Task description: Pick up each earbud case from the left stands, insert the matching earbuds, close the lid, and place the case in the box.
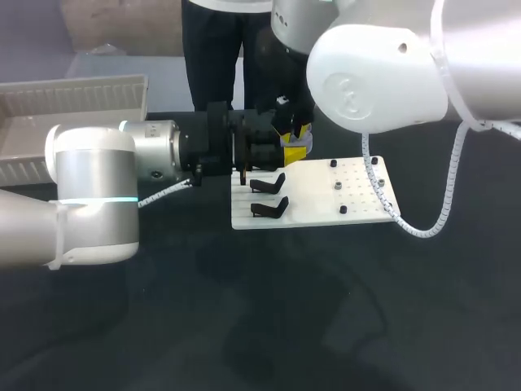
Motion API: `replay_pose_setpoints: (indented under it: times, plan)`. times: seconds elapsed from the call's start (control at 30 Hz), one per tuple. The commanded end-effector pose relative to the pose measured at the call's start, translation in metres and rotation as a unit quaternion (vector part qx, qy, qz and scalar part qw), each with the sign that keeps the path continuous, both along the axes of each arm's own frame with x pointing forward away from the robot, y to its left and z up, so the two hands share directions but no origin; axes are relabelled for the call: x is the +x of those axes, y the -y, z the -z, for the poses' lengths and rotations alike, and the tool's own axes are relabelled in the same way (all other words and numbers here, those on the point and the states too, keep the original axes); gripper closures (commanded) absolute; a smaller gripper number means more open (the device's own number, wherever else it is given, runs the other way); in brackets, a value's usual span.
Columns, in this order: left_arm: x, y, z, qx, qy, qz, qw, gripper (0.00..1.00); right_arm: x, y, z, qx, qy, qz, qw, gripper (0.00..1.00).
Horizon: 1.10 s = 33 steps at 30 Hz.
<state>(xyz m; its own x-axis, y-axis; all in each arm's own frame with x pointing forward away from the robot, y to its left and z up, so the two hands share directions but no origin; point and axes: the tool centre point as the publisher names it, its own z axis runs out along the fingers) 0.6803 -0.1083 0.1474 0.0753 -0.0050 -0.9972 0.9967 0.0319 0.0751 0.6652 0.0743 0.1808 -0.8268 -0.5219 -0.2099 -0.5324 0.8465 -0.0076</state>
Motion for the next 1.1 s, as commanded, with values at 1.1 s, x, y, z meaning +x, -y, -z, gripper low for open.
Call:
replay_pose_setpoints:
  times: [1.1]
  plan:
    - [-0.0014,0.0009,0.0000,-0.003,0.003,-0.003,1.000,1.00,-0.0010,-0.0015,-0.0010,-0.019,-0.004,0.016,1.000,0.70]
